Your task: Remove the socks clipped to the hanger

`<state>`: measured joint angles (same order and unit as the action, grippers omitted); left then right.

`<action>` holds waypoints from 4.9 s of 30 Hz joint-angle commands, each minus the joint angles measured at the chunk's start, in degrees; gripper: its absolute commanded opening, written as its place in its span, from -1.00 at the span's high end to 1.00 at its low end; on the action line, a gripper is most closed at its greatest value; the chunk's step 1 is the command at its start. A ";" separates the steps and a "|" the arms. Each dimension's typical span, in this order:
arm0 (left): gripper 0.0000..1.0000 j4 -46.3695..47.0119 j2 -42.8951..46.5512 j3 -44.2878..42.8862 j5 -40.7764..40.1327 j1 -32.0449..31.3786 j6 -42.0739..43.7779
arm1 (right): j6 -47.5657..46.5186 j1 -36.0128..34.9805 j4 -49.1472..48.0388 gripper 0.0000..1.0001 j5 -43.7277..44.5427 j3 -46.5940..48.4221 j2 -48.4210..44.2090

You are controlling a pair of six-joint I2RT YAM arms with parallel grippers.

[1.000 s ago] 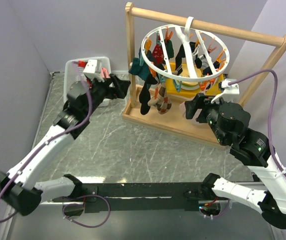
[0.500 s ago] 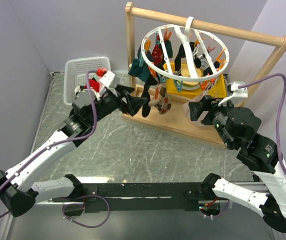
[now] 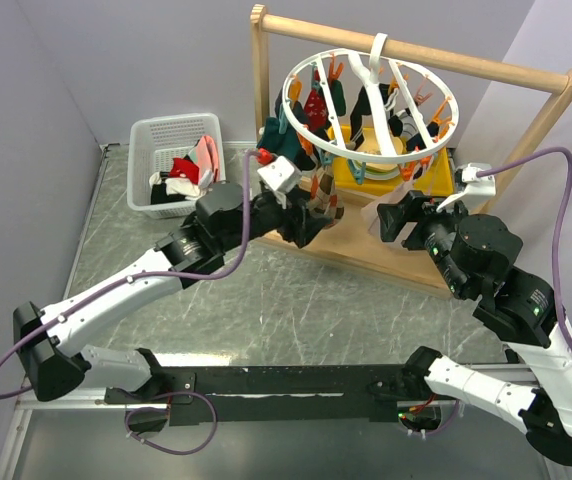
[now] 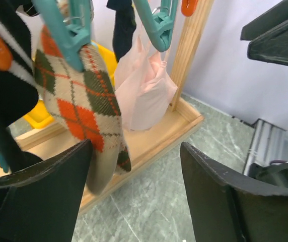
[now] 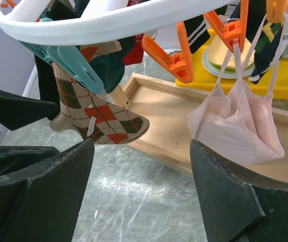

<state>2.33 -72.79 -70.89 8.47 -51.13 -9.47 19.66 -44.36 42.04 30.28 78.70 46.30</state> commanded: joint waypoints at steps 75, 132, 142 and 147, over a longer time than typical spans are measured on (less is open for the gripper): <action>0.98 -3.21 -0.86 -6.98 -10.14 -6.61 1.30 | 6.71 -3.80 3.92 -0.51 -3.58 31.78 29.45; 0.98 -25.17 11.36 7.17 -14.01 6.29 -8.36 | 1.35 -9.78 -16.64 0.14 17.26 9.38 16.89; 0.98 -21.14 5.30 6.39 -16.21 24.32 -11.26 | -0.15 -9.61 -16.47 0.07 19.90 5.59 11.36; 0.98 -19.21 2.66 4.71 -13.40 31.69 -12.76 | -0.15 -9.69 -15.67 0.02 19.55 3.14 8.55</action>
<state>-20.73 -69.34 -62.78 -7.49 -23.86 -19.70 20.05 -54.19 27.99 48.05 83.37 57.60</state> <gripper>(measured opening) 0.049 0.476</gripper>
